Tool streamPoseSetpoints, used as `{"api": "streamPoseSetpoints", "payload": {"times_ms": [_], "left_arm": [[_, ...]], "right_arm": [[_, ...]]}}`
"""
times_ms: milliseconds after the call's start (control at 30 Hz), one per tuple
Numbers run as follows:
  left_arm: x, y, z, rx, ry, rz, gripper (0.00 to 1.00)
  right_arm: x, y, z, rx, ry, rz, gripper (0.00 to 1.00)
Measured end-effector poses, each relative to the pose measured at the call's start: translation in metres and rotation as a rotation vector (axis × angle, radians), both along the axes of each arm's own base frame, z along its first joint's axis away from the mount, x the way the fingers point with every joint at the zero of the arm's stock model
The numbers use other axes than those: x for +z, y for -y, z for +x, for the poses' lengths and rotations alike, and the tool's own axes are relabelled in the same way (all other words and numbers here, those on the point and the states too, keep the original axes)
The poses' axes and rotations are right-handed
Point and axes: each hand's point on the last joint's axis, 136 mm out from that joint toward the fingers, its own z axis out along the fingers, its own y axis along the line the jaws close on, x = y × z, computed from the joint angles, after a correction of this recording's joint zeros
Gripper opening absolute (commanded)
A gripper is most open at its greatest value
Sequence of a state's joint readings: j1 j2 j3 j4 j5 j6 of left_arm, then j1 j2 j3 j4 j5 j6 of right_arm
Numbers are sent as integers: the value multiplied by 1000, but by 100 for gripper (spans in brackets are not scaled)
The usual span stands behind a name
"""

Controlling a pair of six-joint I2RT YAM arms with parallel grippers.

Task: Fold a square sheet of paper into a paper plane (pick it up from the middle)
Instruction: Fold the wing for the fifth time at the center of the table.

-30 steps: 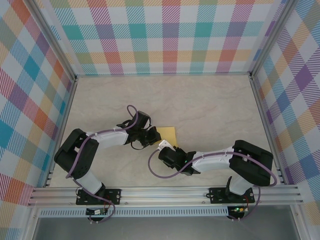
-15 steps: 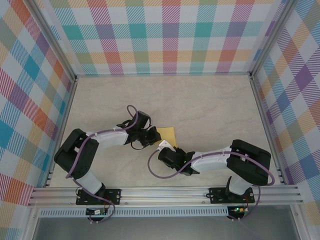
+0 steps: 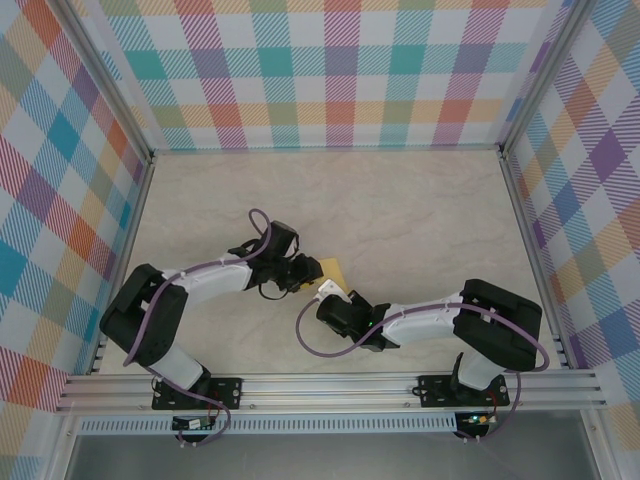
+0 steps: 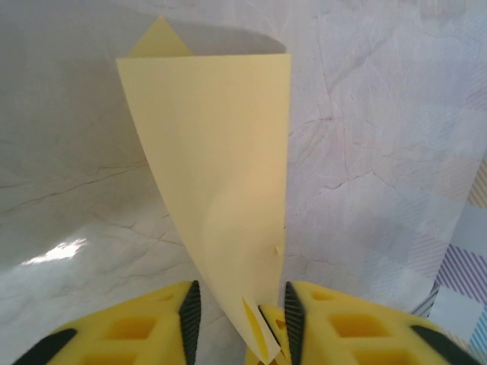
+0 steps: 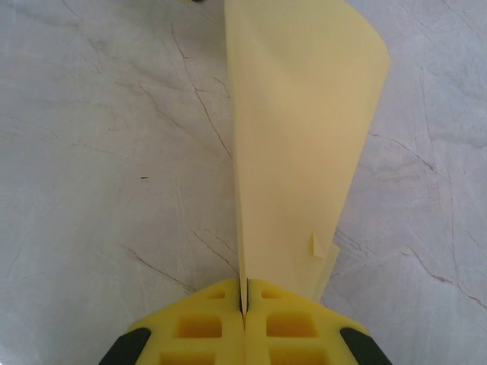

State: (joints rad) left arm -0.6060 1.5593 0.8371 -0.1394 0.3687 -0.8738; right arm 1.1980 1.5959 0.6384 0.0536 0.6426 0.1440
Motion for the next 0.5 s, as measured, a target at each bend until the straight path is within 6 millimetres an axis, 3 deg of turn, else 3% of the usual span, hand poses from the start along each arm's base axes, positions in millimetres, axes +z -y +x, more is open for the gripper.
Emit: {"api": "streamPoseSetpoints", "payload": {"times_ms": [33, 167, 333, 500], "left_arm": [[3, -4, 0, 13, 8, 16, 51], [19, -27, -2, 72, 49, 86, 58], [43, -51, -3, 141, 113, 127, 60], [41, -63, -9, 162, 117, 151, 60]], "right_arm": [[-2, -1, -1, 5, -8, 8, 1], [-8, -1, -4, 21, -60, 52, 1], [-6, -6, -2, 30, -141, 153, 1], [-2, -9, 0, 24, -236, 284, 1]]}}
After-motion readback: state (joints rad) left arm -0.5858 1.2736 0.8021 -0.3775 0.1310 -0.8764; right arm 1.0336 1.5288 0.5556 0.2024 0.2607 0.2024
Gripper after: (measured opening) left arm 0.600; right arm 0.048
